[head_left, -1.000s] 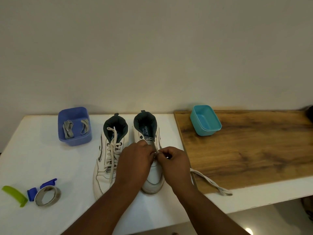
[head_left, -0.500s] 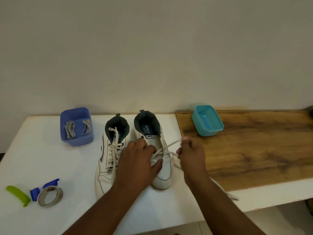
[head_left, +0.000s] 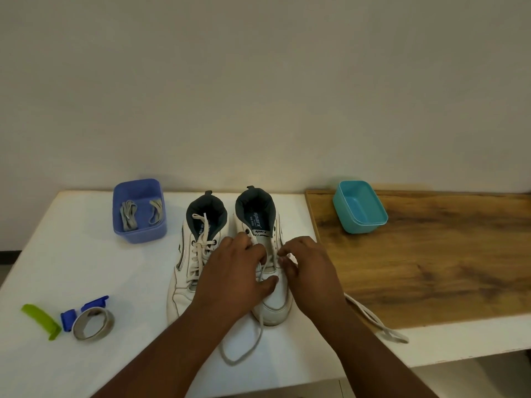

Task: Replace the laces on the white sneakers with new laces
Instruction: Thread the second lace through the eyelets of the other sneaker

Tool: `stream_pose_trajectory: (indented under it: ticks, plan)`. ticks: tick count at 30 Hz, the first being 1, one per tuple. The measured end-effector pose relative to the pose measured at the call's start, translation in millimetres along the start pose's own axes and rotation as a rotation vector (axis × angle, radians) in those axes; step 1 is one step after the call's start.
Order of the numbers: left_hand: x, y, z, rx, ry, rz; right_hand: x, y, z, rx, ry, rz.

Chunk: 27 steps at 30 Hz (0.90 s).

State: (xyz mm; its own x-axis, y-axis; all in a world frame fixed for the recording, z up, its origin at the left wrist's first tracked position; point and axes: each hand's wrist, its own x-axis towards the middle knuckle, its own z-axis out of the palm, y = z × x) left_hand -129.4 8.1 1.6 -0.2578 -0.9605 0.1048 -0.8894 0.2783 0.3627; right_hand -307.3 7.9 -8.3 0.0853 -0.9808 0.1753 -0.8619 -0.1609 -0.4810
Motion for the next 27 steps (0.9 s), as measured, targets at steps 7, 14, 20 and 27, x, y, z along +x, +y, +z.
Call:
stream_pose_trajectory:
  ticks: [7, 14, 20, 27]
  plan:
    - [-1.3, -1.4, -3.5, -0.024, -0.028, 0.000, 5.0, 6.0, -31.7, -0.180, 0.331, 0.194]
    - [-1.2, -0.1, -6.1, -0.019, -0.063, -0.008, 5.3, 22.8, -38.5, 0.101, 0.364, 0.276]
    - [-1.7, -0.4, -5.7, -0.014, -0.059, -0.005, 5.3, 10.6, -12.2, -0.121, -0.120, -0.027]
    - [-2.8, 1.7, -8.6, -0.005, -0.067, -0.008, 14.8, 37.5, -55.4, 0.344, 0.604, 0.470]
